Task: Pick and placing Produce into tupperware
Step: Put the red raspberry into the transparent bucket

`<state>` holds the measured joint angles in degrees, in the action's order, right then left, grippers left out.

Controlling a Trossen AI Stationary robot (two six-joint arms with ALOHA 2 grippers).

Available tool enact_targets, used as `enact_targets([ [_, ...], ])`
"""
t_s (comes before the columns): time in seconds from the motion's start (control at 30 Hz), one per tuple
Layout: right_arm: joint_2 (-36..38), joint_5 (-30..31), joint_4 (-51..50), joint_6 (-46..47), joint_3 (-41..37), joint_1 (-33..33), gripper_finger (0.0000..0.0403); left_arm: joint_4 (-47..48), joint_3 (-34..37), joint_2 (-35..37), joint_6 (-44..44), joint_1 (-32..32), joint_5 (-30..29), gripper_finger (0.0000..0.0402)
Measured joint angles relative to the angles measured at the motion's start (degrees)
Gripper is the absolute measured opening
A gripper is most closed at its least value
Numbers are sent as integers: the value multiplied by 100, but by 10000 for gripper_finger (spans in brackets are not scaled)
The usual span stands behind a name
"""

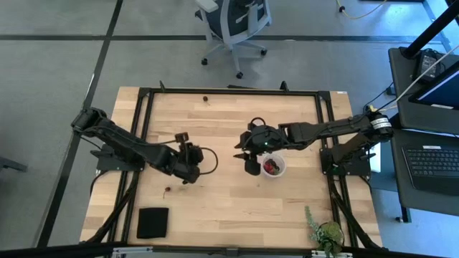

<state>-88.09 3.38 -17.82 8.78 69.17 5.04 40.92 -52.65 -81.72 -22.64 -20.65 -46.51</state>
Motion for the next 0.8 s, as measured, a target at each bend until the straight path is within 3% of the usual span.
enact_targets([
  [0.17, -21, 2, 977, 101, 2, -1, 167, -1021, 0, 1, 1626, 13, -822, 119],
  [0.37, -158, 1, 1548, 357, 4, -104, 167, -2358, -2, 1, 2940, 130, -879, 119],
  [0.63, -531, 3, 1537, 1187, 0, -387, 167, -3186, -2, 3, 3525, 239, -457, 121],
  [0.8, -745, -1, 1646, 1106, 0, -416, 167, -3324, -2, 3, 3525, 239, -388, 122],
])
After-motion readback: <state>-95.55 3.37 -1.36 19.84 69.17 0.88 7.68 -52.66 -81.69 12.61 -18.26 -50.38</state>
